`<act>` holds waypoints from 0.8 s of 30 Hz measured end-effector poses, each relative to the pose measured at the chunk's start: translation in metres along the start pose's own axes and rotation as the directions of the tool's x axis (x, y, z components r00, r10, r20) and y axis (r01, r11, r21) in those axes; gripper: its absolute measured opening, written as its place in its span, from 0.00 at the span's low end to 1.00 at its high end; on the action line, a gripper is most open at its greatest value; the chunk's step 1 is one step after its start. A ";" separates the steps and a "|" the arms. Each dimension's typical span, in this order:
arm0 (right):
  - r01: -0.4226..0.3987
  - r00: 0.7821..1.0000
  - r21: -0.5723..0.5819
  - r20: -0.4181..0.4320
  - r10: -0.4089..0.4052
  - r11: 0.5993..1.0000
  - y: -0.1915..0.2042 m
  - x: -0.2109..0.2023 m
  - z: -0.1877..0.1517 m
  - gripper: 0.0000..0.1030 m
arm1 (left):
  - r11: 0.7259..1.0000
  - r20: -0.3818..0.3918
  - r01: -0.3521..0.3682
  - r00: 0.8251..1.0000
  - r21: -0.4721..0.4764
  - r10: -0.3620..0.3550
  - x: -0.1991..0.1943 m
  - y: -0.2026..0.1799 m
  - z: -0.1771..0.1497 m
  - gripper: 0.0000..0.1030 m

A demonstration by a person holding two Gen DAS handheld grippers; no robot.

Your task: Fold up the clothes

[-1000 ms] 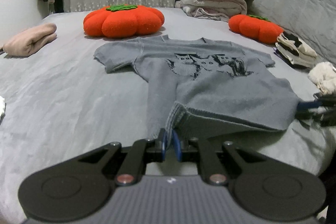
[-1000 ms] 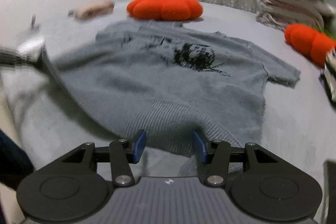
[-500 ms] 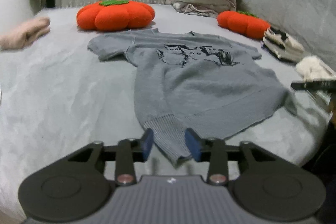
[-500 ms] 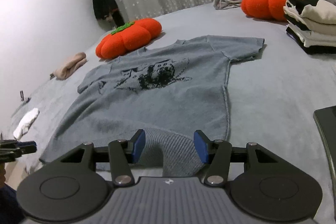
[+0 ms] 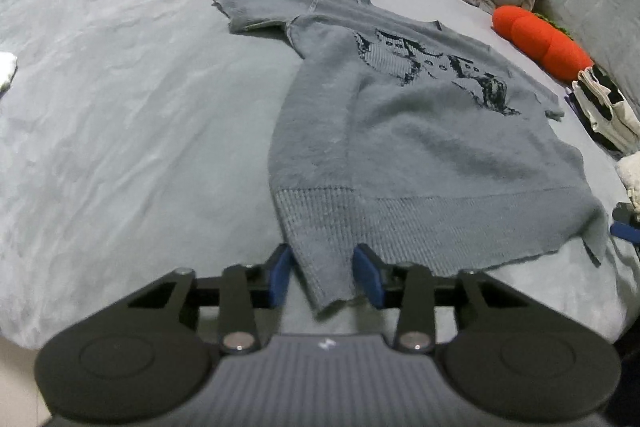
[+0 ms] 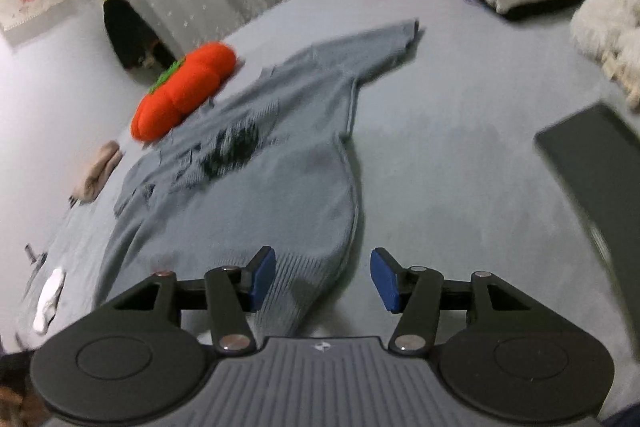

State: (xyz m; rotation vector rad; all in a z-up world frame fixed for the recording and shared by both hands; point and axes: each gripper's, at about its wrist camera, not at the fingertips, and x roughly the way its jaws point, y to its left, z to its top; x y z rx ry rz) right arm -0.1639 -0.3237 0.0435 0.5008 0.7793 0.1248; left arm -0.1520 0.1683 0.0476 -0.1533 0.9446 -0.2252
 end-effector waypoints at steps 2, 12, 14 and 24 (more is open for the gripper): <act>-0.026 0.999 0.001 -0.027 0.026 1.000 0.001 0.001 -0.008 0.52 | 1.000 0.005 -0.009 1.000 -0.004 0.009 0.001 -0.001 0.000 0.24; -0.004 0.998 -0.008 0.057 0.005 1.000 0.012 0.000 -0.019 0.06 | 1.000 0.098 0.017 0.995 0.020 -0.019 -0.016 -0.010 0.005 0.09; -0.055 0.989 0.021 0.135 0.052 0.998 0.007 -0.018 -0.014 0.06 | 0.998 0.132 0.059 0.990 -0.020 -0.056 -0.030 -0.002 0.007 0.09; -0.178 0.951 0.011 0.258 0.169 0.984 0.018 -0.059 -0.024 0.05 | 0.990 0.163 0.103 0.983 -0.101 -0.085 -0.048 0.022 0.004 0.09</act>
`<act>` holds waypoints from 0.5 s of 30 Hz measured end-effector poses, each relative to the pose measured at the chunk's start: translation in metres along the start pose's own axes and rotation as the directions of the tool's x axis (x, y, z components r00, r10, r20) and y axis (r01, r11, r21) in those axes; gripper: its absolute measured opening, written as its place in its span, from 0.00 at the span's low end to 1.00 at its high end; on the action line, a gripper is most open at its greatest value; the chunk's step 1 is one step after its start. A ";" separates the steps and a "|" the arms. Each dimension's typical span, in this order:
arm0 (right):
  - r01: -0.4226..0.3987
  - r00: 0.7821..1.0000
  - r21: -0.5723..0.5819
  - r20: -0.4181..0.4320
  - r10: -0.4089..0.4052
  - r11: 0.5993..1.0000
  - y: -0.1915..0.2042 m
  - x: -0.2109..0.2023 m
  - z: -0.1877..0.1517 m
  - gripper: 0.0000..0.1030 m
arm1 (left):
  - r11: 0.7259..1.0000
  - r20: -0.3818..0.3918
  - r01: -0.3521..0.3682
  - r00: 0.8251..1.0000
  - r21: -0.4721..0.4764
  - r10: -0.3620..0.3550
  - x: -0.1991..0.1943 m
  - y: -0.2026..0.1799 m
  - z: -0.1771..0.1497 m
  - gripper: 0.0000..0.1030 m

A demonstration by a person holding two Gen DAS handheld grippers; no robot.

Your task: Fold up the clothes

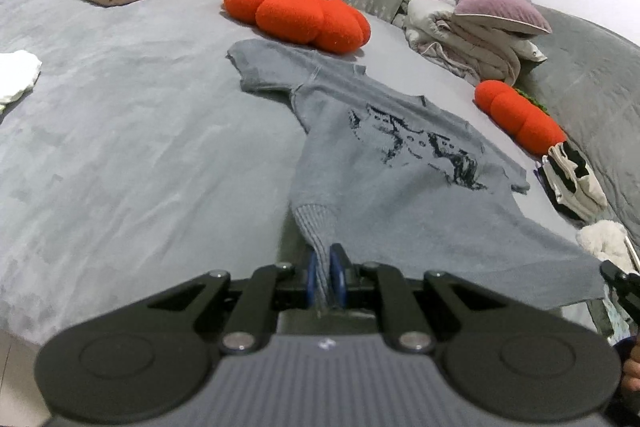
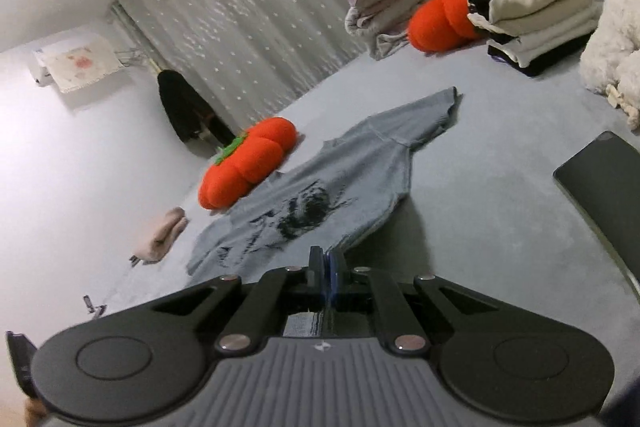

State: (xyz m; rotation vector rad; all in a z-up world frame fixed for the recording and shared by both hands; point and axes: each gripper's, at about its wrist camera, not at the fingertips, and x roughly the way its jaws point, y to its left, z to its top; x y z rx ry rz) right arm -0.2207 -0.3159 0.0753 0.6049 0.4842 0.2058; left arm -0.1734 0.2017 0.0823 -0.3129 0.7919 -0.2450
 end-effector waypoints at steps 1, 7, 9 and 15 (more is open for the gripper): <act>0.008 1.000 0.000 -0.005 -0.008 1.000 0.002 -0.002 -0.003 0.05 | 1.000 -0.004 -0.003 1.000 0.001 0.003 0.001 0.000 -0.001 0.09; 0.091 0.996 0.063 -0.016 -0.090 0.994 -0.006 -0.018 -0.012 0.05 | 1.000 -0.027 -0.002 1.000 0.028 0.003 -0.001 -0.001 -0.009 0.09; 0.117 0.993 0.056 -0.007 -0.117 0.992 -0.006 -0.026 -0.010 0.04 | 0.998 -0.049 -0.020 0.999 0.055 0.023 0.001 -0.004 -0.014 0.09; 0.229 0.970 -0.034 -0.071 -0.231 0.973 -0.003 -0.018 -0.013 0.04 | 0.964 -0.103 -0.158 0.978 0.215 0.183 0.022 -0.021 -0.032 0.09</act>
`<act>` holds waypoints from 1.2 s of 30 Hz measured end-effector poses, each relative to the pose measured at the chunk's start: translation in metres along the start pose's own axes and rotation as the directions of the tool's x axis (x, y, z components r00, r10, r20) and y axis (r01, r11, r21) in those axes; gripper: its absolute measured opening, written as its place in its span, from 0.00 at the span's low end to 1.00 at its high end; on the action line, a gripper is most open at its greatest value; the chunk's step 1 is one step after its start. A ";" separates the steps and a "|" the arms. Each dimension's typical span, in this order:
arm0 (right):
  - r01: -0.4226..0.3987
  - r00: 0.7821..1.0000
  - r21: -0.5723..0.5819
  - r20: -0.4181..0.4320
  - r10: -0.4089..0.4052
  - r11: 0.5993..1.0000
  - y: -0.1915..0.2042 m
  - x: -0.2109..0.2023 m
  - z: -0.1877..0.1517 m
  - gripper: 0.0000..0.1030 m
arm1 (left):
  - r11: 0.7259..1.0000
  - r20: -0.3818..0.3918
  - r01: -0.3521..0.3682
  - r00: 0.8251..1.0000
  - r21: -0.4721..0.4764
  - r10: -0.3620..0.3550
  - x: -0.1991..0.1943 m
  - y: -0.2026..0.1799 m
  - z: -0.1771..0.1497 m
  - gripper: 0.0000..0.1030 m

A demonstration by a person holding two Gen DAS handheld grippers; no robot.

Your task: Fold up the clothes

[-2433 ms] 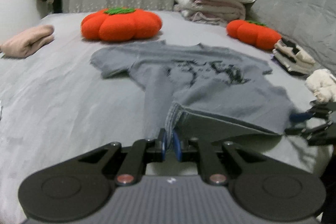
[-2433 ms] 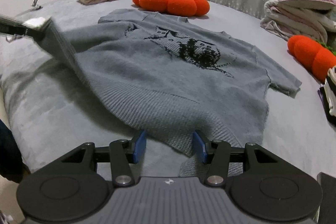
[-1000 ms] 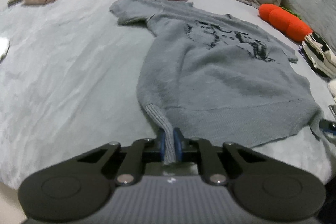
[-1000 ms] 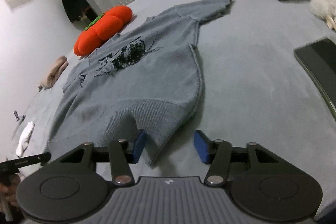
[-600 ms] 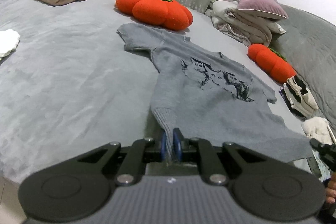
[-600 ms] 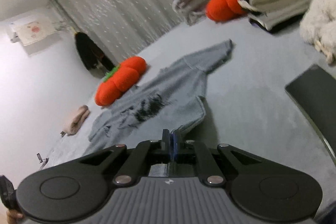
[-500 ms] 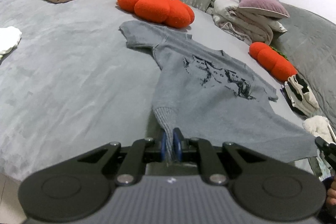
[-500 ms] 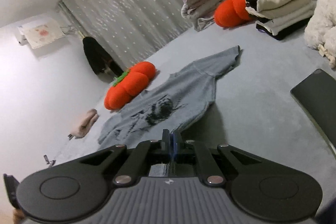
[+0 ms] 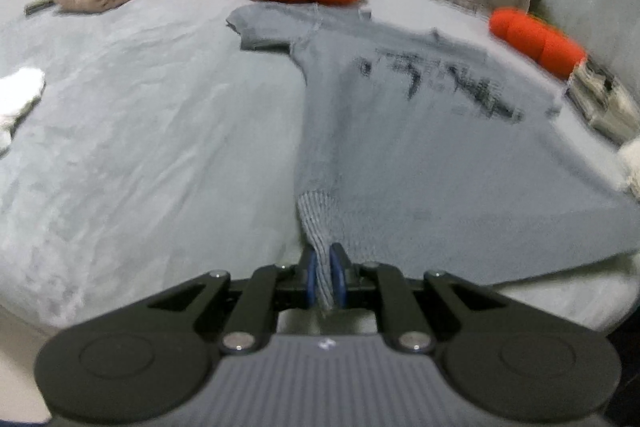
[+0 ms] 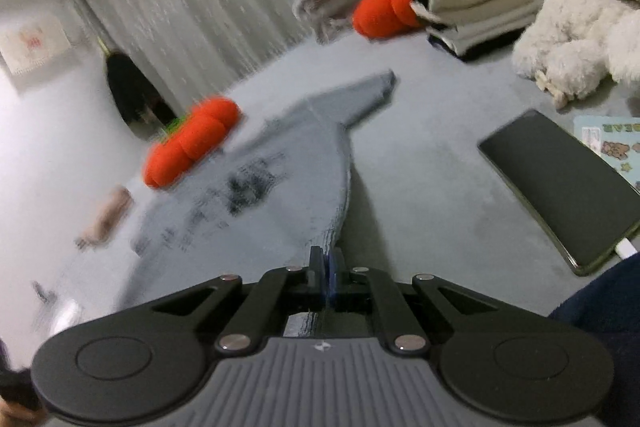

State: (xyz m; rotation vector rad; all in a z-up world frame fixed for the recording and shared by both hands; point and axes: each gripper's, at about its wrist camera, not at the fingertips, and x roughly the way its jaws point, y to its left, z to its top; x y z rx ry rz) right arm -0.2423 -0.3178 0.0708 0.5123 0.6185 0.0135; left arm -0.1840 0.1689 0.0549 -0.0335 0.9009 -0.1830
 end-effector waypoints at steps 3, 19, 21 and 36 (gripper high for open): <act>0.081 0.996 -0.075 -0.029 -0.084 0.994 0.006 0.015 -0.009 0.04 | 0.999 -0.001 -0.022 1.000 0.041 0.022 0.000 -0.005 -0.003 0.09; 0.104 0.993 -0.176 -0.043 -0.113 0.979 0.018 0.027 -0.014 0.22 | 0.970 0.014 0.119 0.993 -0.211 -0.119 0.000 0.051 0.011 0.24; 0.066 0.996 -0.123 -0.051 -0.072 0.990 0.013 0.029 -0.006 0.26 | 0.968 0.011 0.126 0.992 -0.218 -0.126 0.004 0.054 0.018 0.25; -0.002 0.959 0.080 -0.282 0.025 0.997 -0.024 0.145 0.103 0.27 | 0.934 -0.008 0.126 0.991 -0.334 -0.136 0.075 0.075 0.107 0.30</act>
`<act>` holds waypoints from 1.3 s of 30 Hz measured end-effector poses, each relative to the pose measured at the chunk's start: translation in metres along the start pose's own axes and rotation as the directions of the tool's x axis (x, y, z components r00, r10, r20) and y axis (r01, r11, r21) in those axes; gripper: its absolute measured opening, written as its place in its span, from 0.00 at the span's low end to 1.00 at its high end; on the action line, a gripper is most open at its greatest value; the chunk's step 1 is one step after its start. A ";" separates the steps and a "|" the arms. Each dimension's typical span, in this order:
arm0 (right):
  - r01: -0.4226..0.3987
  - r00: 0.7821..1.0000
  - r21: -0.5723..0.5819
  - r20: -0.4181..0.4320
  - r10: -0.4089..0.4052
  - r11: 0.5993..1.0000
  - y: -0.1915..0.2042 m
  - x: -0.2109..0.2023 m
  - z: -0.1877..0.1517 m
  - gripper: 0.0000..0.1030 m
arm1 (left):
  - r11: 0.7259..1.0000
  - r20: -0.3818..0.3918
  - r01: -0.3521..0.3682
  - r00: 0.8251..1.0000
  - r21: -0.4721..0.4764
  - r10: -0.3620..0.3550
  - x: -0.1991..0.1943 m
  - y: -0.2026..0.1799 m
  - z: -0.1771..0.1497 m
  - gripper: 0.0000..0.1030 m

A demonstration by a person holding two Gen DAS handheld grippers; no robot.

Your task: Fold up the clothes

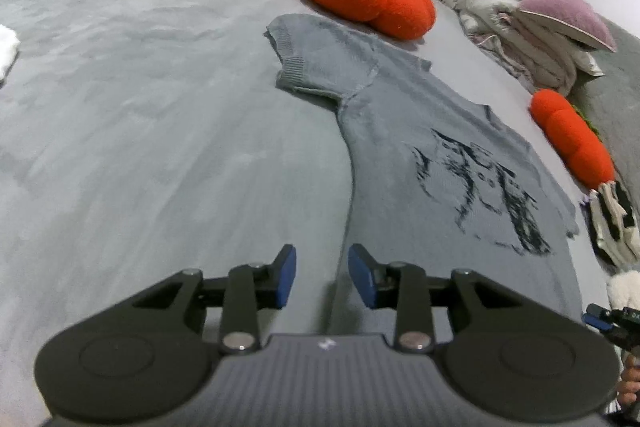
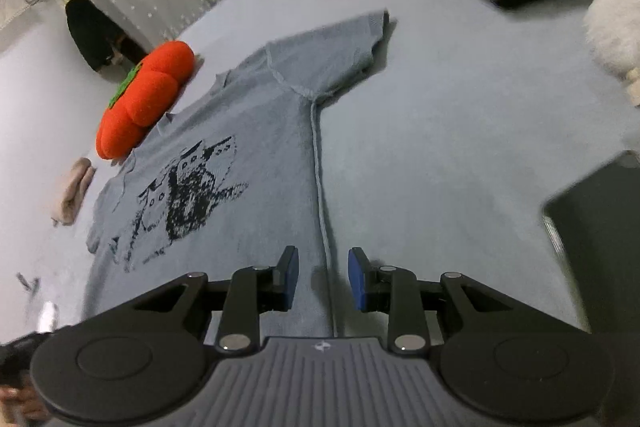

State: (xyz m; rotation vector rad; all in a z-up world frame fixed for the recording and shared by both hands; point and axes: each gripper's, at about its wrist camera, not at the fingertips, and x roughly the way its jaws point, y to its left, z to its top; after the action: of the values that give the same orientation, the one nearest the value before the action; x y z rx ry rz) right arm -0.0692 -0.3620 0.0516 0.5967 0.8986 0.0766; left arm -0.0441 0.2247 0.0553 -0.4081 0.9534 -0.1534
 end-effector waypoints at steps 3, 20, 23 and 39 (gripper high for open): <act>-0.049 0.998 0.024 -0.044 0.050 0.999 -0.007 0.018 0.009 0.27 | 1.000 -0.018 0.008 1.000 -0.019 -0.009 0.015 0.001 0.007 0.30; 0.114 0.993 -0.278 0.069 -0.098 0.954 0.033 0.017 0.006 0.06 | 0.999 -0.031 0.002 1.000 0.039 0.000 0.020 -0.012 0.003 0.30; 0.161 0.985 -0.277 0.101 -0.138 0.947 0.032 0.015 0.008 0.05 | 0.999 -0.030 -0.005 1.000 0.035 0.006 0.017 -0.009 0.002 0.30; 0.412 0.908 -0.581 0.329 -0.260 0.703 0.103 0.015 -0.063 0.28 | 1.000 0.030 0.016 0.999 -0.014 -0.016 -0.007 -0.002 0.017 0.34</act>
State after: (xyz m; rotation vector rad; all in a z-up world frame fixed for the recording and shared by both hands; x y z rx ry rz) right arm -0.0882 -0.2424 0.0649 -0.2148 0.6866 -0.0213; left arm -0.0345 0.2296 0.0700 -0.4301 0.9225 -0.1551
